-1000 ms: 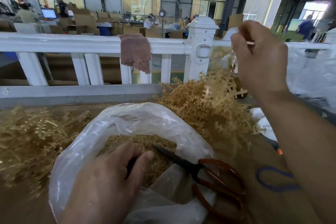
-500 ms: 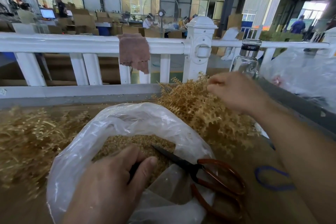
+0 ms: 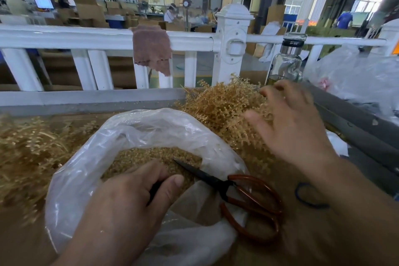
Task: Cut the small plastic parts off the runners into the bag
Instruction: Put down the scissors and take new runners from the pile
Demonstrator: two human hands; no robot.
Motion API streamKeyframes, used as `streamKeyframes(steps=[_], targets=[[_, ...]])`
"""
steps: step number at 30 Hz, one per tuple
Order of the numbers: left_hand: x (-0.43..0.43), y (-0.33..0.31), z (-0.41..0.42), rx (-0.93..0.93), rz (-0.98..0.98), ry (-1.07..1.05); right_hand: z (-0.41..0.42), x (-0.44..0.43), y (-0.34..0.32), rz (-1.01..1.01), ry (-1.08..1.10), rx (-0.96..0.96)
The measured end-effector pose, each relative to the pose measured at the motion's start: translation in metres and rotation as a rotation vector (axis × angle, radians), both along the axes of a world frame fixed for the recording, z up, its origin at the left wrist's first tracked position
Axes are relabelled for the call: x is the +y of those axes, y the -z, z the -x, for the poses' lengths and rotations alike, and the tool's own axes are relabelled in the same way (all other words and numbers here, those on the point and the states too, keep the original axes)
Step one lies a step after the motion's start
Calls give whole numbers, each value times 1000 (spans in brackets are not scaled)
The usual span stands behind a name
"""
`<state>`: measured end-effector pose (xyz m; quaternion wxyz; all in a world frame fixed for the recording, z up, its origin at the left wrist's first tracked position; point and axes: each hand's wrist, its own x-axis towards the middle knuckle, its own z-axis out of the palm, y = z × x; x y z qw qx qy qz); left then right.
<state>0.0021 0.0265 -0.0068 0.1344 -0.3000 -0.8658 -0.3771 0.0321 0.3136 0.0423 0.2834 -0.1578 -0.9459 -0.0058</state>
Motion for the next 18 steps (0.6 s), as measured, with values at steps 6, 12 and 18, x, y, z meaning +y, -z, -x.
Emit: streamKeyframes(steps=[6, 12, 18], targets=[[0, -2, -2, 2, -9, 4, 13, 27, -31, 102, 91, -530], [1, -3, -2, 9, -16, -6, 25, 29, -22, 257, 18, -672], [2, -3, -2, 21, -26, -2, 32, 37, -7, 257, 55, -353]])
